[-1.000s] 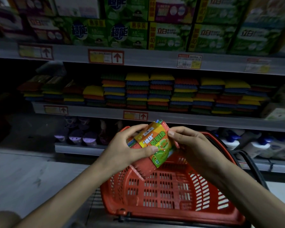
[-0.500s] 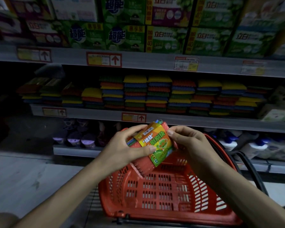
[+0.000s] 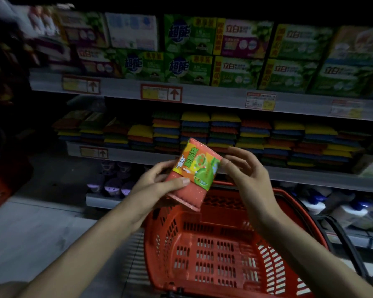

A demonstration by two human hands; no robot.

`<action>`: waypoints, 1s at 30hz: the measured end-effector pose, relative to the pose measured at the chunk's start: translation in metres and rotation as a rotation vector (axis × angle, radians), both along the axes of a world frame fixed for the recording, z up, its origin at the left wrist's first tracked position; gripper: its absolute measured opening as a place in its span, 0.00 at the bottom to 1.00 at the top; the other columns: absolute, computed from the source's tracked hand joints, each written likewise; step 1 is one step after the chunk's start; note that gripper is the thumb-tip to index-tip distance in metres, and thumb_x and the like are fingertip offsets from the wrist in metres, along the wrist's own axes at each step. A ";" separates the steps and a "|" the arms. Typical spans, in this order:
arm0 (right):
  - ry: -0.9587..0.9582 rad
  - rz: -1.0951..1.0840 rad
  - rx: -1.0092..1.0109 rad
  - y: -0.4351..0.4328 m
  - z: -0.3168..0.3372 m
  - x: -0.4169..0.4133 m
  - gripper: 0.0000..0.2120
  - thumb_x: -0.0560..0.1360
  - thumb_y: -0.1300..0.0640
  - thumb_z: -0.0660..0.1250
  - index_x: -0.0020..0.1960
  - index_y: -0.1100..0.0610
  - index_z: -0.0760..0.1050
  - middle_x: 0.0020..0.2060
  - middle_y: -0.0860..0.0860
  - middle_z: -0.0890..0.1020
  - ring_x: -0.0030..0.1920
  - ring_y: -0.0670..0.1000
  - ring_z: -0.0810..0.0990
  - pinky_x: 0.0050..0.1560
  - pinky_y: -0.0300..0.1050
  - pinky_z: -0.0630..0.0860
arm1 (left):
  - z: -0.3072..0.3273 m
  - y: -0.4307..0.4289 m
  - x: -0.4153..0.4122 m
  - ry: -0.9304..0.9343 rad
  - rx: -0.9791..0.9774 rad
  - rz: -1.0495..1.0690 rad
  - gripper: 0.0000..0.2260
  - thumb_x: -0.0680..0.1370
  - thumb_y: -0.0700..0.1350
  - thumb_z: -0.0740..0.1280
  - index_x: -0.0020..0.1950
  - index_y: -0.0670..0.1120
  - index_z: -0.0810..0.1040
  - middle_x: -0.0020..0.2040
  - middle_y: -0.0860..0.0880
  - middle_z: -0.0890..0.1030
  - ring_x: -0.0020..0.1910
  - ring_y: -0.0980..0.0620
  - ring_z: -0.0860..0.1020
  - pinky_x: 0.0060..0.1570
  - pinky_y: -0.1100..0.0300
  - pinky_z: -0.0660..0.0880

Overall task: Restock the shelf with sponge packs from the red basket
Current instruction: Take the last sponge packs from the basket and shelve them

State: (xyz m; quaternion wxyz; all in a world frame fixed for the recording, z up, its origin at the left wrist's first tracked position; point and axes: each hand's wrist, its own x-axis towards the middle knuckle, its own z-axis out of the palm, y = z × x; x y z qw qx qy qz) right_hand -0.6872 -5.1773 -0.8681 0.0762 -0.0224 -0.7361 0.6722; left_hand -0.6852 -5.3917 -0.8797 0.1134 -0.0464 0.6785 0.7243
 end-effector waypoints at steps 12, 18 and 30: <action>-0.037 0.242 -0.058 -0.107 -0.009 -0.004 0.13 0.77 0.51 0.73 0.61 0.47 0.80 0.51 0.48 0.87 0.51 0.42 0.85 0.48 0.41 0.84 | 0.001 -0.054 -0.012 -0.054 0.258 0.483 0.22 0.72 0.51 0.78 0.61 0.45 0.76 0.56 0.43 0.85 0.54 0.45 0.85 0.54 0.44 0.83; -0.024 0.165 -0.133 -0.154 -0.018 -0.032 0.10 0.76 0.54 0.75 0.57 0.49 0.83 0.50 0.49 0.87 0.50 0.44 0.86 0.54 0.47 0.84 | 0.001 -0.079 -0.034 -0.010 0.308 0.536 0.13 0.77 0.51 0.73 0.59 0.49 0.81 0.61 0.44 0.82 0.61 0.45 0.81 0.55 0.45 0.82; 0.001 0.193 -0.118 -0.213 -0.024 -0.079 0.23 0.75 0.59 0.69 0.69 0.47 0.77 0.62 0.48 0.83 0.64 0.49 0.80 0.67 0.58 0.77 | -0.001 -0.120 -0.091 0.122 0.176 0.764 0.10 0.75 0.53 0.76 0.50 0.50 0.82 0.49 0.48 0.84 0.51 0.50 0.83 0.54 0.48 0.82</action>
